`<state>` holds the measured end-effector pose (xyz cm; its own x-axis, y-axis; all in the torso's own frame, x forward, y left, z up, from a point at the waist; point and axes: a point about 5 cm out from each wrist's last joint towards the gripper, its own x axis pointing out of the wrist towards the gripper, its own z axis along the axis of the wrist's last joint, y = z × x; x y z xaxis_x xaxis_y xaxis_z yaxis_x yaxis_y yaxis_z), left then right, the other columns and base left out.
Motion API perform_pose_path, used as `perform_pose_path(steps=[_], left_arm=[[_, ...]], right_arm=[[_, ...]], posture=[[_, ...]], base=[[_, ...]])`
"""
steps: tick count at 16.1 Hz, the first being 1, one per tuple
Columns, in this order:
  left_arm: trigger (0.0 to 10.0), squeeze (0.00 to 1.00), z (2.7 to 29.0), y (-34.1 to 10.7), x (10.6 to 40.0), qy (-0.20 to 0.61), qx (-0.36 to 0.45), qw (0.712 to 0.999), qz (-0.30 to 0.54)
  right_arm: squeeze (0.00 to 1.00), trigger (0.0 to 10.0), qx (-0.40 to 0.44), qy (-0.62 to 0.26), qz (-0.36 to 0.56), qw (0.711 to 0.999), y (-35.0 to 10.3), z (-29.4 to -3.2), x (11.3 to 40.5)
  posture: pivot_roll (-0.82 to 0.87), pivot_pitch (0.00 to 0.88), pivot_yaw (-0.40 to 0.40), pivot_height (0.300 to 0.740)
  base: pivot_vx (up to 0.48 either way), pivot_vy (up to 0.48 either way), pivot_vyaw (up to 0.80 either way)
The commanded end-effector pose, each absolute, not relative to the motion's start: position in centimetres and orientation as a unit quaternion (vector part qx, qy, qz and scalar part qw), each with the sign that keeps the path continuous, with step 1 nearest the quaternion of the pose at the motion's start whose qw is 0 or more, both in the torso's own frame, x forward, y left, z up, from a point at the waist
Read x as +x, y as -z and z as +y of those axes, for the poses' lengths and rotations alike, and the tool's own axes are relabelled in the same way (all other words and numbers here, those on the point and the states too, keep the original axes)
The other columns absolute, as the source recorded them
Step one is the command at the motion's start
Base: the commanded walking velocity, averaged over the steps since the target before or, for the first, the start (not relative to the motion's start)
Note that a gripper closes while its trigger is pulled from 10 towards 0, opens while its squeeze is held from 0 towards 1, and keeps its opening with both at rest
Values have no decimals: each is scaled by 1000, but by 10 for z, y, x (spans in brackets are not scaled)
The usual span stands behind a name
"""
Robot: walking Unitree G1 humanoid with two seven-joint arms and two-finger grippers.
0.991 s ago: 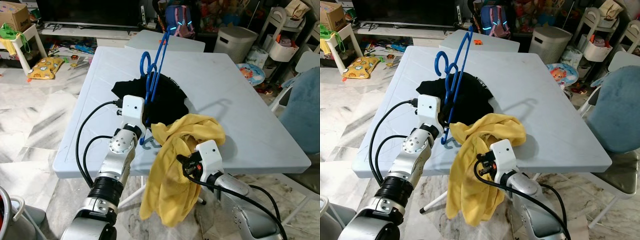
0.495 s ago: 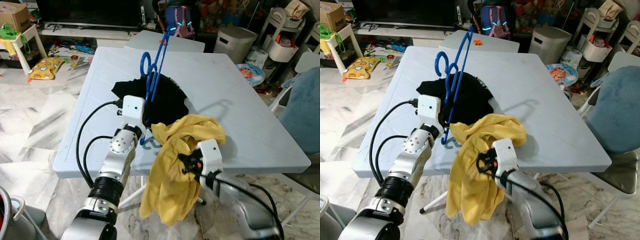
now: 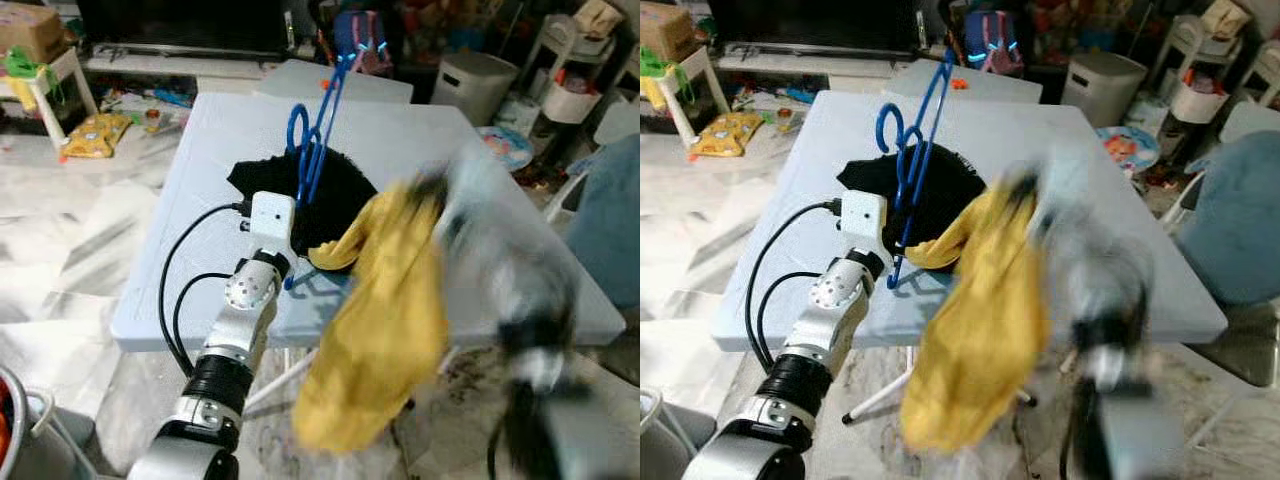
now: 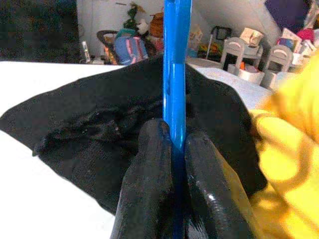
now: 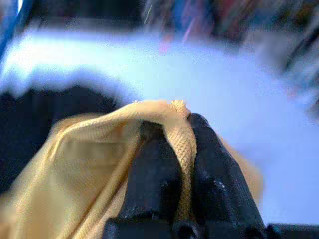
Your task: Hang hanger
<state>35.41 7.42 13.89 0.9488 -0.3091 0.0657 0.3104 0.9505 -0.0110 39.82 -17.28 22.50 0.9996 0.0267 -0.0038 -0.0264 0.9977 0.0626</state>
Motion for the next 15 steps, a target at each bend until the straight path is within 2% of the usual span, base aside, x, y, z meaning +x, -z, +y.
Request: perform_pose_path(steps=[1,3,5,7,8,10,12,13,14,15], left_arm=[[10000,0,73,-122,351,154,-9,988,9],[10000,0,73,-122,352,149,-12,989,7],[10000,0,71,-123,351,147,-15,989,5],[10000,0,70,-122,350,144,-19,989,4],[10000,0,70,-122,350,143,-20,990,4],[10000,0,69,-120,349,142,-21,990,5],[10000,0,69,-119,348,143,-22,989,7],[10000,0,69,-118,347,144,-22,989,8],[10000,0,67,-117,347,149,-21,989,12],[10000,0,67,-117,347,150,-20,988,12]], right_arm=[[0,0,53,23,-95,994,-272,-189,404],[0,0,59,46,-218,973,-343,-199,403],[0,0,70,72,-312,945,-391,-210,392],[0,0,74,82,-367,924,-413,-217,385],[0,0,68,76,-354,930,-401,-215,390],[0,0,57,49,-277,958,-343,-204,404],[0,0,14,-3,-129,992,-244,-183,406],[0,0,-17,-26,-55,998,-207,-177,403],[0,2980,-62,-54,76,994,-142,-174,385],[0,2980,-61,-58,100,991,-131,-174,380]], posture=[[45,0,-130,740],[49,0,-141,740],[53,0,-151,740],[55,0,-158,740],[54,0,-161,740],[53,0,-161,740],[43,0,-153,740],[41,0,-152,740],[29,0,-141,740],[28,0,-140,740]], base=[[0,0,0],[0,0,0],[0,0,0],[0,0,0],[0,0,0],[0,0,0],[0,0,0],[0,0,0],[0,0,0],[0,0,0]])
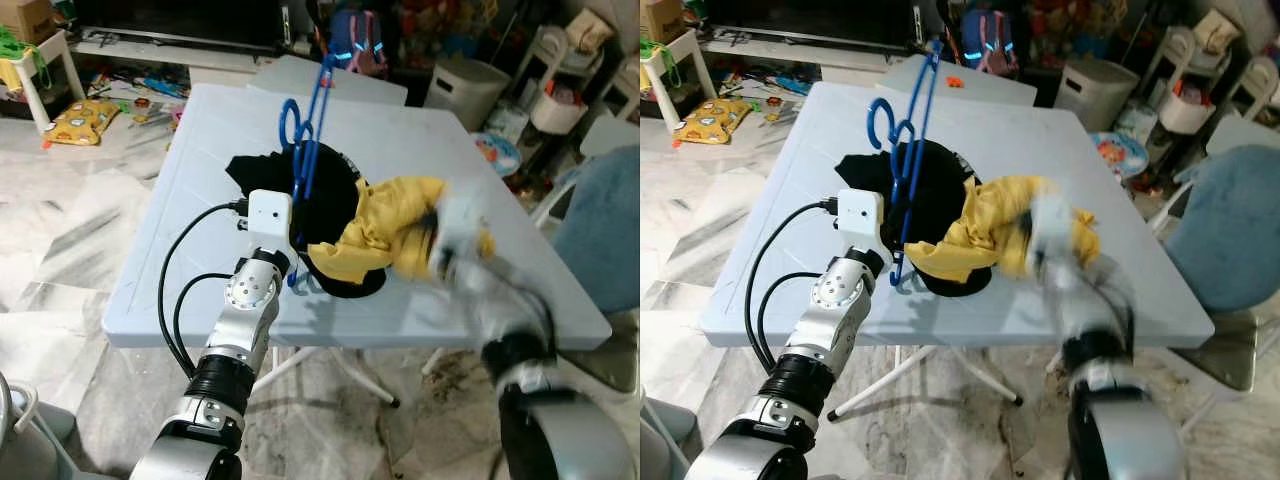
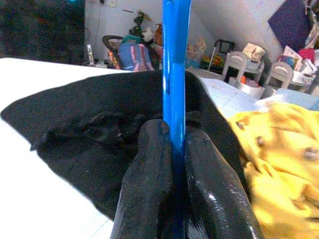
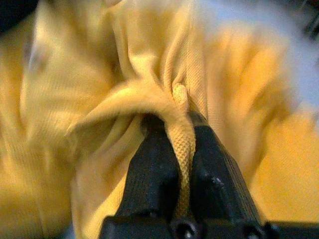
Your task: Hang hanger
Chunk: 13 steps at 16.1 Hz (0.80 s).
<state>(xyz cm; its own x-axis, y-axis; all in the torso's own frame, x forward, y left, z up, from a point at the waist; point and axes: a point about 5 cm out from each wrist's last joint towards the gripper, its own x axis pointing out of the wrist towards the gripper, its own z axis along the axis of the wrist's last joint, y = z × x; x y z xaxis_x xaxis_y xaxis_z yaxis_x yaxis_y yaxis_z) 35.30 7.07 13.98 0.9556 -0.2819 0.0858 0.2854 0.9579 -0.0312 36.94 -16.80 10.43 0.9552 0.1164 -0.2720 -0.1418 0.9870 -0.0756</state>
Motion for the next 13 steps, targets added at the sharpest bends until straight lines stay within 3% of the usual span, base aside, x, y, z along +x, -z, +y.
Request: perform_pose_path(steps=[1,4,8,10,13], left_arm=[[10000,0,65,-117,347,153,-20,988,12],[10000,0,64,-117,347,158,-18,987,13],[10000,0,72,-118,348,151,-10,988,14],[10000,0,73,-117,347,156,-4,988,16],[10000,0,70,-118,349,164,-1,986,16]], right_arm=[[1000,10000,-59,-72,120,988,-114,-176,370],[1000,10000,-110,-85,135,981,-100,-185,353],[1000,10000,-152,-123,53,979,-134,-194,333],[1000,10000,-151,-225,5,963,-159,-189,313],[1000,10000,-187,-294,30,937,-162,-191,291]], posture=[[27,0,-137,740],[25,0,-128,740],[43,0,-122,740],[37,0,-107,740],[28,0,-96,740]], base=[[0,0,0],[0,0,0],[0,0,0],[0,0,0],[0,0,0]])
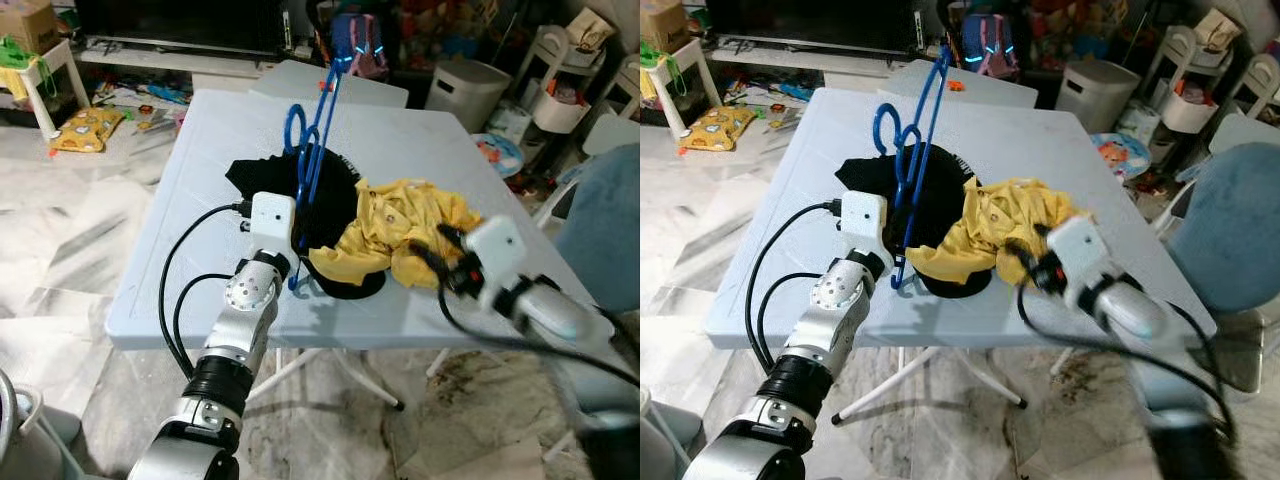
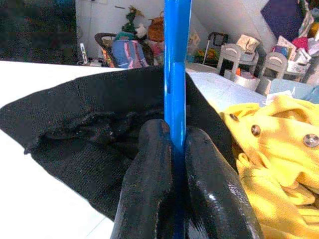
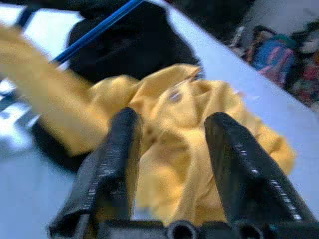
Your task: Hang hanger
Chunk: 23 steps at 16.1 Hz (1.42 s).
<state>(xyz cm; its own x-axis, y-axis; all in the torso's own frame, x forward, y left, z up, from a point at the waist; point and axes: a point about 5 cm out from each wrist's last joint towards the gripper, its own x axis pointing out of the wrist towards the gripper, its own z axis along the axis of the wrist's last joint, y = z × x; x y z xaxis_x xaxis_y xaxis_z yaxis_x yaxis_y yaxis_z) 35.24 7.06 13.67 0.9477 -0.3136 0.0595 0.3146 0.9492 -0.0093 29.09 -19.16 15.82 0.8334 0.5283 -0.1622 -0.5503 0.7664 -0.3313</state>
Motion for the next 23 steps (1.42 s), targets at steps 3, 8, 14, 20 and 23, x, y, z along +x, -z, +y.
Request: perform_pose_path(steps=[3,8,14,20,23], left_arm=[[10000,0,68,-120,350,169,1,986,15],[10000,0,69,-120,350,170,4,985,13],[10000,0,69,-120,350,168,2,986,13],[10000,0,68,-121,350,168,1,986,11],[10000,0,69,-120,349,166,2,986,13]], right_arm=[[1000,10000,-162,-344,58,923,-154,-183,272],[0,10000,-158,-357,46,919,-138,-139,276],[0,10000,-180,-324,34,928,-130,-115,291],[0,0,-192,-346,50,917,-115,-93,300],[0,0,-195,-308,57,929,-113,-99,309]], posture=[[32,0,-93,740],[41,0,-93,740],[42,0,-96,740],[47,0,-100,740],[48,0,-103,740]], base=[[0,0,0],[0,0,0],[0,0,0],[0,0,0],[0,0,0]])
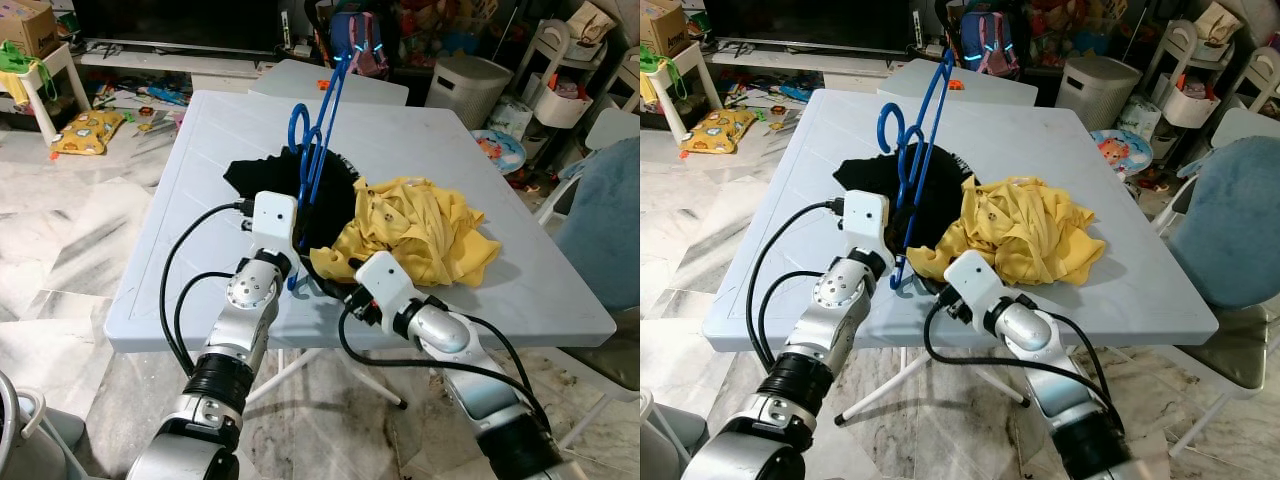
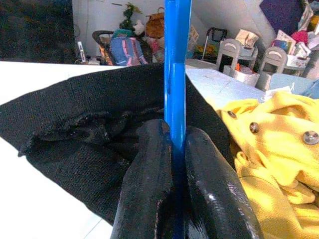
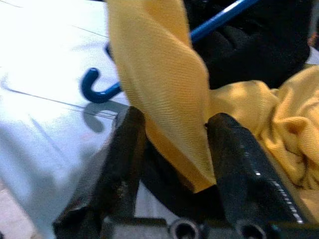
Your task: Hang hanger
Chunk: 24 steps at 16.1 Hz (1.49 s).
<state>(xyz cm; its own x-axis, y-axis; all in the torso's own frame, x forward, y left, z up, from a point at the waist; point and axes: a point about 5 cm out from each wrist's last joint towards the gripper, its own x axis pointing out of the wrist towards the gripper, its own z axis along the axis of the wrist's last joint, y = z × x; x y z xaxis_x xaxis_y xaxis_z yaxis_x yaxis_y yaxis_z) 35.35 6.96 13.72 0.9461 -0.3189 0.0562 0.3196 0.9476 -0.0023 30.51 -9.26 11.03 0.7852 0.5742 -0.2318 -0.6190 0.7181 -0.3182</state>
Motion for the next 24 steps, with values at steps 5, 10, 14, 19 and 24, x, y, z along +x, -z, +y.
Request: perform_pose_path(steps=[5,10,14,19,24], left_arm=[[10000,0,68,-118,349,168,2,986,16],[10000,0,70,-117,348,167,3,986,18],[10000,0,68,-117,348,170,2,985,19],[10000,0,68,-115,348,170,2,985,22],[10000,0,67,-114,348,170,5,985,26]], right_arm=[[0,0,-198,-243,54,948,-120,-119,322],[0,0,-187,-221,50,956,-123,-126,325],[0,0,-128,-210,17,969,-149,-126,331],[0,0,-21,-209,-20,978,-189,-121,337],[0,0,21,-247,-41,968,-230,-105,335]], posture=[[41,0,-101,740],[41,0,-100,740],[37,0,-101,740],[36,0,-101,740],[35,0,-101,740]], base=[[0,0,0],[0,0,0],[0,0,0],[0,0,0],[0,0,0]])
